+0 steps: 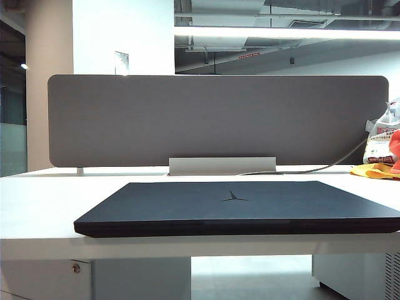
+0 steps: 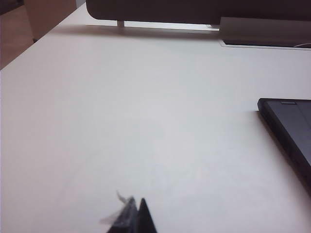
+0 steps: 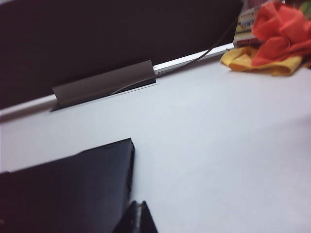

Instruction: Open the lid of the laptop and use the keypad to enter the password "123".

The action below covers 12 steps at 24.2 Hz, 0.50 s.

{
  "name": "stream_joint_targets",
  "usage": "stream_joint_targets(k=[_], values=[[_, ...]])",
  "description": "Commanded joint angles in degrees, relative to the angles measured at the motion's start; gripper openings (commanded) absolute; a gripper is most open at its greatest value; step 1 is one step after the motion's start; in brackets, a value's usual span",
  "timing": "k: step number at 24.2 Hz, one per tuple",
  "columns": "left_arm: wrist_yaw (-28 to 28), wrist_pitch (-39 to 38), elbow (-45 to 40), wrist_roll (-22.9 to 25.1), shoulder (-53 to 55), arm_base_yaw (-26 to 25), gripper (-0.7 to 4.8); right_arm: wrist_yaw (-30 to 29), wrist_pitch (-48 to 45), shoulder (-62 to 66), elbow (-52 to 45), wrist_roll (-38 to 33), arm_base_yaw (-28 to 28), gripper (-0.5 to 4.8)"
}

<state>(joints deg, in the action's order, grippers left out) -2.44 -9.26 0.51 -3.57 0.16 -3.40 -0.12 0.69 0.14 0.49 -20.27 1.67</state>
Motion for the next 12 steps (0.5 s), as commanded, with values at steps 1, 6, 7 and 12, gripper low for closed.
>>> stream_joint_targets(k=[1,6,7,12], values=[[-0.39,0.00,-0.11,-3.96,0.02,-0.09,-0.02,-1.64,-3.37,0.00,-0.20,-5.75,0.26,0.01],[-4.33,3.67,0.07,-21.00,0.02,-0.09,-0.02,-12.11,-4.42,0.00,1.27,-7.02,0.44,0.00],[-6.86,4.87,0.11,-21.07,0.02,-0.04,-0.03,-12.74,-3.10,0.00,2.16,-7.26,0.44,0.00],[-10.45,2.36,3.17,-22.67,0.02,0.31,-0.03,-12.41,2.12,0.76,6.86,-8.07,0.44,-0.01]])
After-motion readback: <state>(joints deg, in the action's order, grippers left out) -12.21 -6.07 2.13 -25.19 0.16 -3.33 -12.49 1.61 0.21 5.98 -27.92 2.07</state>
